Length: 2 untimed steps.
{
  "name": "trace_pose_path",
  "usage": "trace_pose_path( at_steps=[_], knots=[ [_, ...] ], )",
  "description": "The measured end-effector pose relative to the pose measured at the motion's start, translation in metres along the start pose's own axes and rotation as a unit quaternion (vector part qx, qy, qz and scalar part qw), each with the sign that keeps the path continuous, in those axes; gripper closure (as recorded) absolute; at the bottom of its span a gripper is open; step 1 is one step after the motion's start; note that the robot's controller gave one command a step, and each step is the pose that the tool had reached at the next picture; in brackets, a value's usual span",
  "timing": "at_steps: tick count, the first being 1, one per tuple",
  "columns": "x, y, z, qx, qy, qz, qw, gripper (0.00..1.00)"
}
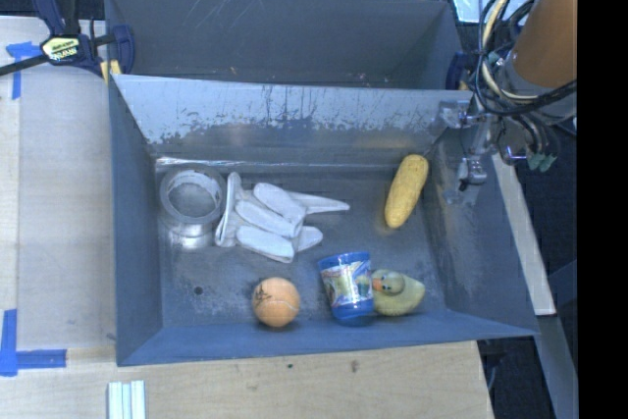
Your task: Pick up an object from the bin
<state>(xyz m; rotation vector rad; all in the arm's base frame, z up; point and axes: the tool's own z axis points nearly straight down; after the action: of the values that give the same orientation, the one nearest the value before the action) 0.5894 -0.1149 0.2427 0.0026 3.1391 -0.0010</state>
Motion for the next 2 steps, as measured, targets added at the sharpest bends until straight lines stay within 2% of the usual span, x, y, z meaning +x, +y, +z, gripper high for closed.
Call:
trace_pose_path(
  at_steps=[1, 2],
  knots=[
    [0.001, -0.007, 0.019, 0.0, -0.0032, -0.046, 0.9989, 0.0],
    [0.014, 0.005, 0.082, 0.001, -0.0026, -0.144, 0.9896, 0.0]
  ],
)
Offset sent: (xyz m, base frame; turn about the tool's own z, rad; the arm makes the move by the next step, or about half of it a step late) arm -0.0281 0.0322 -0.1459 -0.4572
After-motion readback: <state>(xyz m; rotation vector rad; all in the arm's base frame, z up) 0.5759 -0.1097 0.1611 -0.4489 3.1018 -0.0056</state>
